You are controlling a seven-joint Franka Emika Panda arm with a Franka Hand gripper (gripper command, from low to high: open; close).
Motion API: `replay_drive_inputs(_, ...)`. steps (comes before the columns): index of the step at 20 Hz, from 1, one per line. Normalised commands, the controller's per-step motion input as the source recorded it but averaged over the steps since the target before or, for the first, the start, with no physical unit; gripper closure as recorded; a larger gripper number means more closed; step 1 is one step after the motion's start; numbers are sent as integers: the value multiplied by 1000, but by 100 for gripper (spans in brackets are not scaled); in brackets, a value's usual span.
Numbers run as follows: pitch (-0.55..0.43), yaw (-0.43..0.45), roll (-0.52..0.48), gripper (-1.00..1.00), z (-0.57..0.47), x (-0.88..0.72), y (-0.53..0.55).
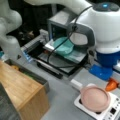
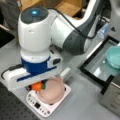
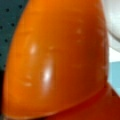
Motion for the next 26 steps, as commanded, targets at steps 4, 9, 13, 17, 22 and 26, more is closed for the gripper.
replay_drive_inputs(4, 160, 5, 97, 100, -84, -448, 59)
replay_drive_inputs(9, -8, 2, 148, 100, -149, -504, -99)
replay_drive_inputs(13, -90, -18, 126, 100, -152, -600, -153)
replay_drive_inputs(17, -101, 11, 148, 100, -146, -754, -92)
replay_drive_inputs(22, -158, 41, 161, 100, -217, -850, -28)
replay_drive_inputs(26, -238, 51, 133, 100, -222, -780, 58)
